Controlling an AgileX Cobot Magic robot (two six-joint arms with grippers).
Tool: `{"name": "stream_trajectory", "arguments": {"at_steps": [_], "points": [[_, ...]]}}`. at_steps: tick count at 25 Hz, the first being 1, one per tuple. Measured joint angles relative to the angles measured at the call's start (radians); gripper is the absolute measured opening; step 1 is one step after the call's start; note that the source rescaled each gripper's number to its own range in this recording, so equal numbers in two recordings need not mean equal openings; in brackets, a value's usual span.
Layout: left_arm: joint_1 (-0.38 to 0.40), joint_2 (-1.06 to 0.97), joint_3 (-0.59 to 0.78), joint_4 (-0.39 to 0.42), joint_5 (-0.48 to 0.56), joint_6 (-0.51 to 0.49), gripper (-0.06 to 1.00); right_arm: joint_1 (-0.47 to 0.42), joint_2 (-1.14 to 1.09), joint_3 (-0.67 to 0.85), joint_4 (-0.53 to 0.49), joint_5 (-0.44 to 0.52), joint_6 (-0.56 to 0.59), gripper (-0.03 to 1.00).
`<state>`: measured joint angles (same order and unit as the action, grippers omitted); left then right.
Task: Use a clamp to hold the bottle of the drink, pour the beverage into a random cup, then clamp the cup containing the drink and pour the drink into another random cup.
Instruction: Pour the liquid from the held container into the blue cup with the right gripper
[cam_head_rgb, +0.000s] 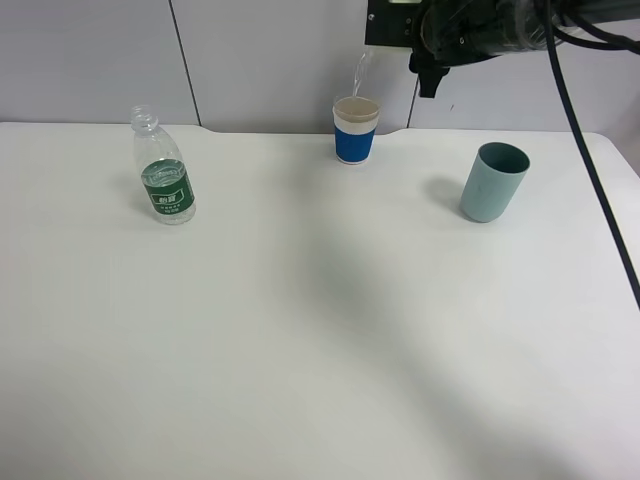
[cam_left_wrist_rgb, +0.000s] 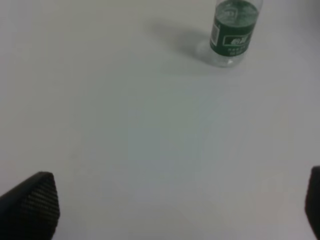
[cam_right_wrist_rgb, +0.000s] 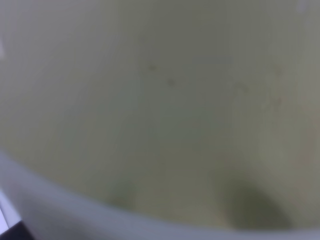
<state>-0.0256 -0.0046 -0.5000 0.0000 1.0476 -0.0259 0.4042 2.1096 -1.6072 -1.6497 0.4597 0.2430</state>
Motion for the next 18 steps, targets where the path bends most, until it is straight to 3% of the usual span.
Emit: {"name": "stream_trajectory", "arguments": {"at_steps": [18], "points": [[0.000,0.000,0.000,0.000,0.000,0.000,1.00,0.000,0.000,0.000,-0.056,0.025,-0.039,0.00]]}}
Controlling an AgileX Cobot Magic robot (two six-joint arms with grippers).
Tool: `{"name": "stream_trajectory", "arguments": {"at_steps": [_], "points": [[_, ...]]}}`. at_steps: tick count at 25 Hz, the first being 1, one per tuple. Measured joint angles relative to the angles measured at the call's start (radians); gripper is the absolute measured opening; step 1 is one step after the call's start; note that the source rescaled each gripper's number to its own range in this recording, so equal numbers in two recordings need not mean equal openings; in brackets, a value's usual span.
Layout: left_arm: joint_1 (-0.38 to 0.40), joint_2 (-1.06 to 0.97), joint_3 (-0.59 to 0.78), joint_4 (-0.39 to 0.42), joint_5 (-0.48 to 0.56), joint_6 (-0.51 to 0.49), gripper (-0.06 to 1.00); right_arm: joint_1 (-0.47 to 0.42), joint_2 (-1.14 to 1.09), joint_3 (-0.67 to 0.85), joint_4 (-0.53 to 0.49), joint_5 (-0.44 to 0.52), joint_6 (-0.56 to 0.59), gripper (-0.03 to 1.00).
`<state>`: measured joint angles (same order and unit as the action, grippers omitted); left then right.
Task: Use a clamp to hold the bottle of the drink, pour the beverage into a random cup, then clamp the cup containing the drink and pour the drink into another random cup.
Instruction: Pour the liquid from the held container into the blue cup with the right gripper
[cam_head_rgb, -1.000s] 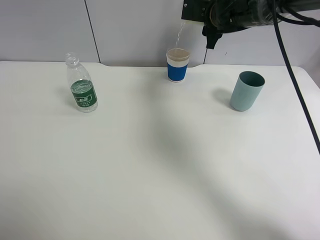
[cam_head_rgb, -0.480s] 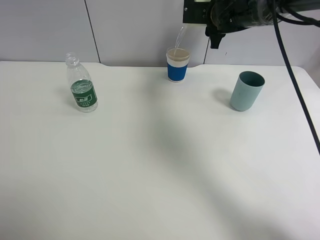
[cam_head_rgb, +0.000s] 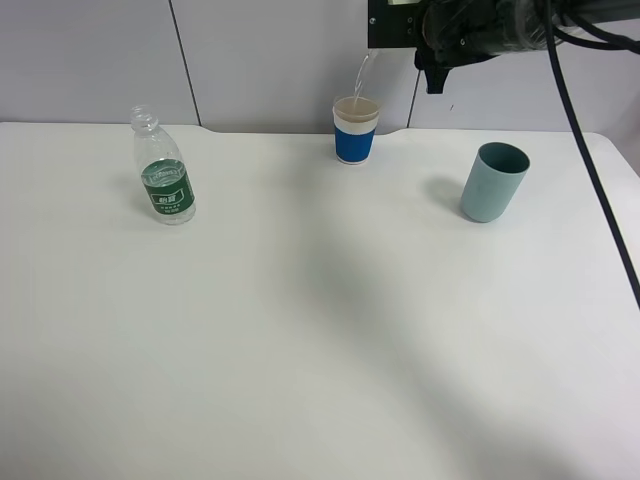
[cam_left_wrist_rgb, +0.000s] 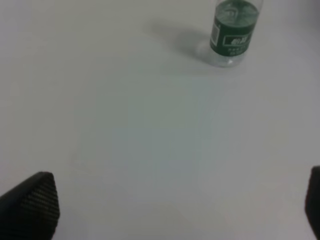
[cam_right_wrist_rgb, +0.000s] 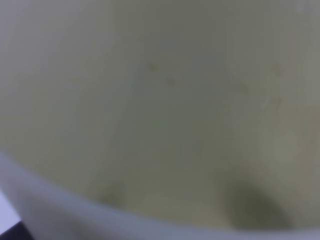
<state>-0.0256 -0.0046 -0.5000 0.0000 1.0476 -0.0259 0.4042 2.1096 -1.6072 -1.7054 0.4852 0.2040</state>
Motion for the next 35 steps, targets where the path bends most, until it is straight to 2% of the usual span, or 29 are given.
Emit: {"name": "stream_trajectory", "arguments": {"at_steps": [21,30,35], "points": [[0.000,0.000,0.000,0.000,0.000,0.000,1.00,0.000,0.000,0.000,-0.024,0.024,-0.001,0.00],[0.000,0.000,0.000,0.000,0.000,0.000,1.00,0.000,0.000,0.000,-0.024,0.025,-0.117,0.00],[0.000,0.000,0.000,0.000,0.000,0.000,1.00,0.000,0.000,0.000,-0.024,0.025,-0.135,0.00]]}}
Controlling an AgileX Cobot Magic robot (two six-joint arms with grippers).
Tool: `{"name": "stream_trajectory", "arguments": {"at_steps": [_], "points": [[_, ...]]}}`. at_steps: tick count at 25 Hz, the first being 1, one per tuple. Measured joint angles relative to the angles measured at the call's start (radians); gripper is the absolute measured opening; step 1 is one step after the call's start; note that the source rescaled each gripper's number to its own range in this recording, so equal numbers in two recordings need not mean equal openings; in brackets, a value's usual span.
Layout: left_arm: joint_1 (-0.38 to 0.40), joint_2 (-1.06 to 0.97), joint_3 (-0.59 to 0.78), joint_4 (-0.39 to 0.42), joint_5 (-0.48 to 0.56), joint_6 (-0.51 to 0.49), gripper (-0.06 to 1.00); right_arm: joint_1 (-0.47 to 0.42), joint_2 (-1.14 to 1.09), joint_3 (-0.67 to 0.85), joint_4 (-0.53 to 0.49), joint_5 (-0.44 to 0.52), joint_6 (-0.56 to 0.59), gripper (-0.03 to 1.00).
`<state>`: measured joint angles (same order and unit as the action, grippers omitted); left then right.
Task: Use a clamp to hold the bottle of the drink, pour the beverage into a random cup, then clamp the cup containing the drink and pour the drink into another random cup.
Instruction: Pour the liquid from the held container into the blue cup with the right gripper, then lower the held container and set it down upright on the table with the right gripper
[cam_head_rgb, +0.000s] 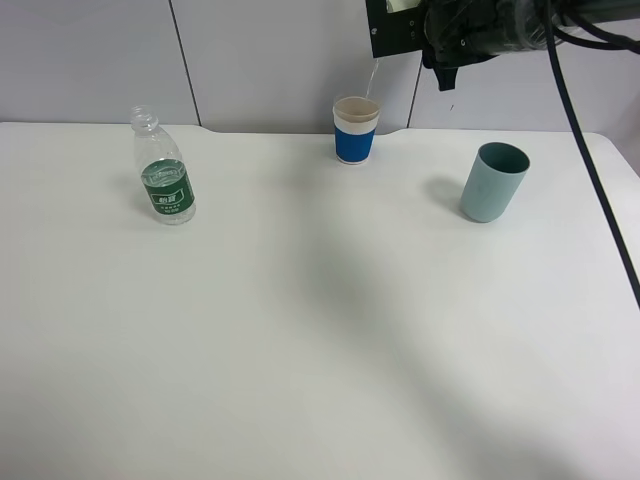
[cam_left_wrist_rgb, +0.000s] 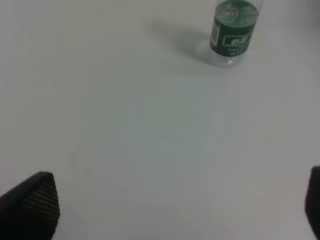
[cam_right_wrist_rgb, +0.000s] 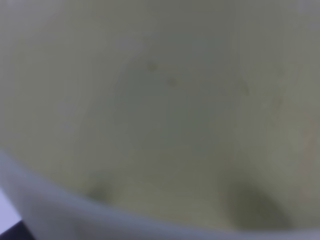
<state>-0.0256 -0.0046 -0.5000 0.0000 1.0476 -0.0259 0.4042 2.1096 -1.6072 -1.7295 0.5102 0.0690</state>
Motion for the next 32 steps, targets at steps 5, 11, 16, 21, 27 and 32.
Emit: {"name": "stream_trajectory", "arguments": {"at_steps": [5,11,16,21,27,32], "points": [[0.000,0.000,0.000,0.000,0.000,0.000,1.00,0.000,0.000,0.000,-0.001,0.000,0.101,0.00],[0.000,0.000,0.000,0.000,0.000,0.000,1.00,0.000,0.023,-0.001,0.005,0.000,0.549,0.00],[0.000,0.000,0.000,0.000,0.000,0.000,1.00,0.012,0.032,-0.001,0.122,0.004,0.769,0.00],[0.000,0.000,0.000,0.000,0.000,0.000,1.00,0.055,-0.006,-0.001,0.306,0.003,0.792,0.00],[0.000,0.000,0.000,0.000,0.000,0.000,1.00,0.151,-0.084,-0.002,0.503,0.002,0.714,0.00],[0.000,0.000,0.000,0.000,0.000,0.000,1.00,0.226,-0.148,-0.004,0.633,-0.012,0.676,0.00]]}}
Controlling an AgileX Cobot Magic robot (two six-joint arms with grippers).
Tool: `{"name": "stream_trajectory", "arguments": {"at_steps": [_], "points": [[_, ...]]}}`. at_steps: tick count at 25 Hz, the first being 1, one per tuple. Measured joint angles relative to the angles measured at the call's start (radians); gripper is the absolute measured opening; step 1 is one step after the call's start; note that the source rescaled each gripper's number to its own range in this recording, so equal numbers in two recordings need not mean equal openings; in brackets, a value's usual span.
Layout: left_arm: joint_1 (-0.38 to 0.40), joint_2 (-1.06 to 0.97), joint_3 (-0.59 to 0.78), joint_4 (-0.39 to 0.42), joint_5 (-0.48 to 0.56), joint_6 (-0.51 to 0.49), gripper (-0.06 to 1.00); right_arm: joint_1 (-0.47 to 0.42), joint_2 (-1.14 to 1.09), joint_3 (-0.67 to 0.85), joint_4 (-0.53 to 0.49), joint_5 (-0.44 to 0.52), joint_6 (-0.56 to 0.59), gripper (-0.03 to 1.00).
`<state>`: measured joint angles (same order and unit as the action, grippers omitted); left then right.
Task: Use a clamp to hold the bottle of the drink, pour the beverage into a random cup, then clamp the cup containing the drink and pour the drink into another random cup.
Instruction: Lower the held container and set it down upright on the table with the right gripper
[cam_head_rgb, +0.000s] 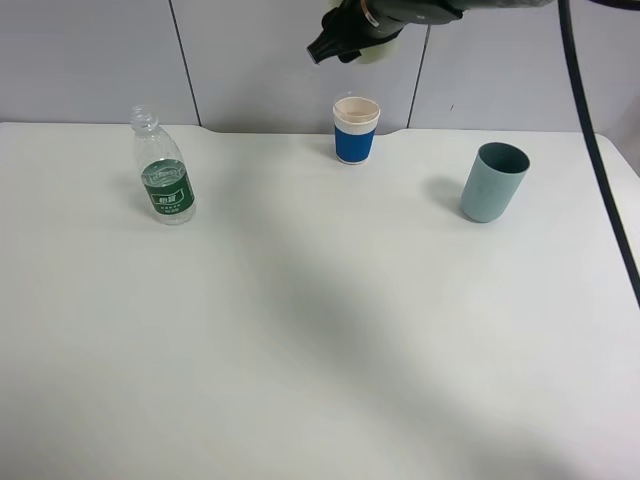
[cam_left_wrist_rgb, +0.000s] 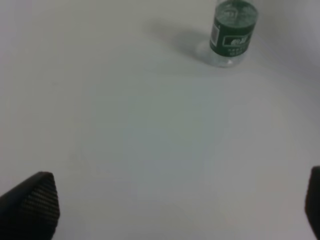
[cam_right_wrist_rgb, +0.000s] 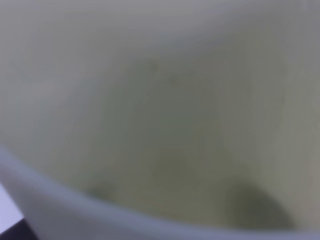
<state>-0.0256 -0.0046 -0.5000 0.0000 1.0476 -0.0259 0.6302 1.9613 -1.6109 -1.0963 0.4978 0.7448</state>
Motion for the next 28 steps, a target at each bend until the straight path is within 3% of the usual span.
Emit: {"name": "stream_trajectory", "arguments": {"at_steps": [4,7,12,17,20,28], "points": [[0.000,0.000,0.000,0.000,0.000,0.000,1.00,0.046,-0.025,0.000,0.122,-0.052,-0.095,0.00],[0.000,0.000,0.000,0.000,0.000,0.000,1.00,0.077,-0.027,0.000,0.250,-0.107,-0.241,0.00],[0.000,0.000,0.000,0.000,0.000,0.000,1.00,0.103,-0.029,0.011,0.534,-0.195,-0.467,0.00],[0.000,0.000,0.000,0.000,0.000,0.000,1.00,0.111,-0.059,0.160,0.756,-0.432,-0.646,0.00],[0.000,0.000,0.000,0.000,0.000,0.000,1.00,0.111,-0.075,0.291,0.830,-0.593,-0.709,0.00],[0.000,0.000,0.000,0.000,0.000,0.000,1.00,0.111,-0.079,0.625,0.868,-1.028,-0.755,0.00]]}}
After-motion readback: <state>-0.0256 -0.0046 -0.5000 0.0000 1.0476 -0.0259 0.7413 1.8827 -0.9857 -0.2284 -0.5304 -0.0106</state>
